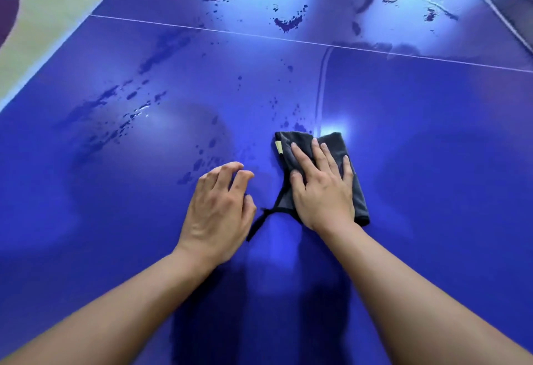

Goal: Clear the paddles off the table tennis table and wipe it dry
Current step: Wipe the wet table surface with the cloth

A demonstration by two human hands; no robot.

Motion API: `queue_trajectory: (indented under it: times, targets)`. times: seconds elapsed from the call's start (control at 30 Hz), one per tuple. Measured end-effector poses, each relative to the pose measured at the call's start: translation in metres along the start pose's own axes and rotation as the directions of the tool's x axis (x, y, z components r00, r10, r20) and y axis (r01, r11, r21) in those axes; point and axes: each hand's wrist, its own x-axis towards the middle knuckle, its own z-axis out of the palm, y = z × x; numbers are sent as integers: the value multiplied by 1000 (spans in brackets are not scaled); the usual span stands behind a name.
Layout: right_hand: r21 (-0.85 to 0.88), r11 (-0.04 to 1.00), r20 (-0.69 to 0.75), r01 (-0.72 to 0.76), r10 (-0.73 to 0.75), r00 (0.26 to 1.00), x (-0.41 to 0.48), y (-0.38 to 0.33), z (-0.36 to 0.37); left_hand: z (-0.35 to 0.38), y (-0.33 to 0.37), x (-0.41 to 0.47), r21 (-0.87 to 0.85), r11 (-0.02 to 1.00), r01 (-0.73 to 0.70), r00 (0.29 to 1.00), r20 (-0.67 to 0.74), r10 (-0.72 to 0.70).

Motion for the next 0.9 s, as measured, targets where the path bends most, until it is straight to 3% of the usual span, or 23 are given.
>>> queue_trajectory:
  times: [0.23,0.5,0.9]
  targets:
    - [-14,997,-35,-73,73,997,101,4,4,-1,-52,120,4,1000,10,1000,27,-10]
    - [-7,993,-68,-121,120,990,199,13,3,16,-101,229,98,995,2,987,161,-18]
    - [-60,986,-41,-156,153,987,354,16,3,27,-109,234,70,997,23,977,210,-38]
